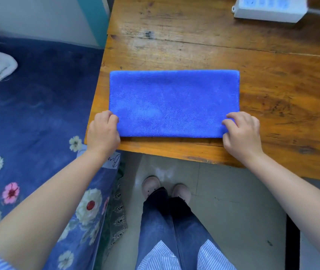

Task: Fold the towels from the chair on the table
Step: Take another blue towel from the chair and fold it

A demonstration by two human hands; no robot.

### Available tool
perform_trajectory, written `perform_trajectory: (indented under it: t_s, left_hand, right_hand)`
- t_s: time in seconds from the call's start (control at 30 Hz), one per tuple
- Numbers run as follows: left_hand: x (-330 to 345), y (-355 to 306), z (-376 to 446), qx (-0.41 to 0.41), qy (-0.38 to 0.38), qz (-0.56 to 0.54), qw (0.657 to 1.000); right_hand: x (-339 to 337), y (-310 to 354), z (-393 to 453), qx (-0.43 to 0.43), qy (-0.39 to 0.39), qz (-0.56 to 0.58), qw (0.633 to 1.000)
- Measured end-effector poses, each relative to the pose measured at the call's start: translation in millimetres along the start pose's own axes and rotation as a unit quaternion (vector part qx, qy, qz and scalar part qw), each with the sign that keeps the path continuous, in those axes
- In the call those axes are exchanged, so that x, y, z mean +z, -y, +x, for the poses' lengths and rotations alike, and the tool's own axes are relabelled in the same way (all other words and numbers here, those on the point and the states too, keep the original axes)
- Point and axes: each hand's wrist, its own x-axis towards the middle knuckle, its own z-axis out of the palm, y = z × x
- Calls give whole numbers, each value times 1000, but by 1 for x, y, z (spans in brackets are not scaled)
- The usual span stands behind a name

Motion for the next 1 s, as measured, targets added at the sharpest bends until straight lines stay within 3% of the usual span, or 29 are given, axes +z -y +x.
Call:
perform_trajectory:
  t_s: [0.07, 0.23, 0.5, 0.8, 0.9, 1.0]
  left_hand:
    - [4, -22, 15, 24, -14, -37, 999]
    - [25, -68, 74, -1, 26, -56, 998]
    - [51, -40, 119, -19, 72, 8, 997]
    - [48, -16, 118, -76, 104, 43, 991]
    - [46, -25, 121, -75, 125, 89, 985]
    - [40, -37, 121, -49, 113, 91, 988]
  right_hand:
    - [5, 20, 21, -16, 11, 16, 1000]
    - [36, 62, 85, 4, 145, 55, 988]
    - [70, 47, 116, 4, 177, 15, 984]
    - [56, -13, 87, 215, 143, 28, 966]
    - [48, -21, 73, 297, 143, 60, 942]
    - [42, -14, 58, 321, 141, 76, 933]
